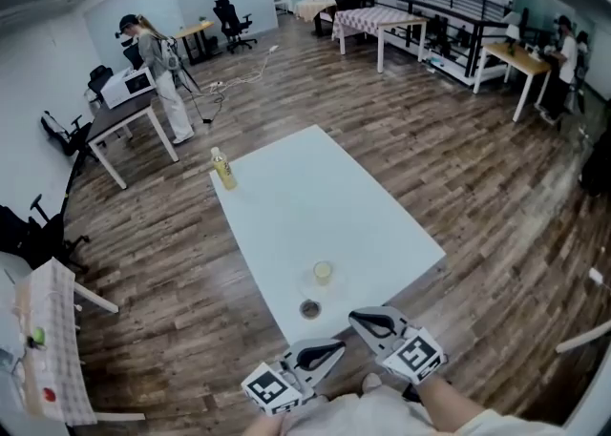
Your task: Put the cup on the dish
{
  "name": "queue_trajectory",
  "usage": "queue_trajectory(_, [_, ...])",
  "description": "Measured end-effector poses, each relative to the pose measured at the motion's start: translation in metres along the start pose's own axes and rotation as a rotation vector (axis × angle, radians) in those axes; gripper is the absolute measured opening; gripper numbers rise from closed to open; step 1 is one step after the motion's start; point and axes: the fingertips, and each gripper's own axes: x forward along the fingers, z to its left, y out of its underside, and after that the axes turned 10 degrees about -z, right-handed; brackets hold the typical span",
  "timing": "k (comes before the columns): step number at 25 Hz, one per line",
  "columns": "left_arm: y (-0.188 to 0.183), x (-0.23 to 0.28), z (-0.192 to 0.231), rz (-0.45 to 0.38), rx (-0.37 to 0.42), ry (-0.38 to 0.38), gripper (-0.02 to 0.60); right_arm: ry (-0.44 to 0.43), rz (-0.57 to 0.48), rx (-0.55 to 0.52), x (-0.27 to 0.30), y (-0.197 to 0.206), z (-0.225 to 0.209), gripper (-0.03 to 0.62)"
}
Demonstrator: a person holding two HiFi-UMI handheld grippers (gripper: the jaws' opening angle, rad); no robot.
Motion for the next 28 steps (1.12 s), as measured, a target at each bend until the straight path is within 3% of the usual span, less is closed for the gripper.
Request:
queue_trajectory(16, [-0.013,0.004,-0.01,0.001,0.019,0.021,0.002,0.012,-0.009,0.014,-0.03,-0.016,0.023,0.031])
queue_trajectory(28, [-0.012,-0.002,-0.008,-0.01,0.014,-0.014,0.002,0.012,-0.013,0.022,-0.033,-0.013,0.027,0.031])
